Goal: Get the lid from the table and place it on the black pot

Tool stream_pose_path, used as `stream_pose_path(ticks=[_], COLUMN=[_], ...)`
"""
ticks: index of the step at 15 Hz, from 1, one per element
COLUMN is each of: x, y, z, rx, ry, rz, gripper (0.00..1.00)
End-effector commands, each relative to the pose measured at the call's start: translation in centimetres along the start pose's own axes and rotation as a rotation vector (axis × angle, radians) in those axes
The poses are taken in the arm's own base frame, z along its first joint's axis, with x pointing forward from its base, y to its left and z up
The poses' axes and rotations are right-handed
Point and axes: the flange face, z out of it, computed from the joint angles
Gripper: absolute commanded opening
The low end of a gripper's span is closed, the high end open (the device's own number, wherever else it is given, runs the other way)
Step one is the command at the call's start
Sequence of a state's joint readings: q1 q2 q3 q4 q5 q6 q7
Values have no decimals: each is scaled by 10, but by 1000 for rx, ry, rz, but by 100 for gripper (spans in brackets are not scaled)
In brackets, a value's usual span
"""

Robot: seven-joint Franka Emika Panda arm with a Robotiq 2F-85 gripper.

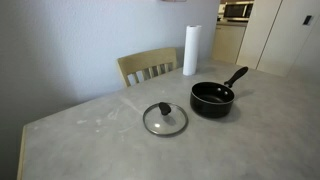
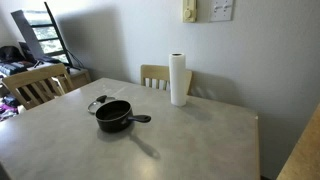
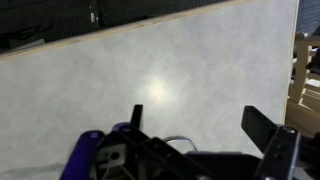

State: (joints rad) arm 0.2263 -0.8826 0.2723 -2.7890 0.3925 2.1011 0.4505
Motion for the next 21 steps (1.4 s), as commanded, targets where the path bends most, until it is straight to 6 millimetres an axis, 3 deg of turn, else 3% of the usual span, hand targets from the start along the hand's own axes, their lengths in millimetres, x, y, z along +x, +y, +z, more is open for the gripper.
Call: stream_pose_path(ticks=[1,6,11,14,19,20,21], x=[-1,25,71,105,152,129,138], y=[2,7,18,19,3,10,7], z=[2,11,31,51,88,70,78], rx=[-5,-3,1,-2,51,27,31], ry=[-7,7,12,-1,-15,1,-4], rz=[2,33,102,128,141,146,148], gripper=[100,100,100,100,100,100,100])
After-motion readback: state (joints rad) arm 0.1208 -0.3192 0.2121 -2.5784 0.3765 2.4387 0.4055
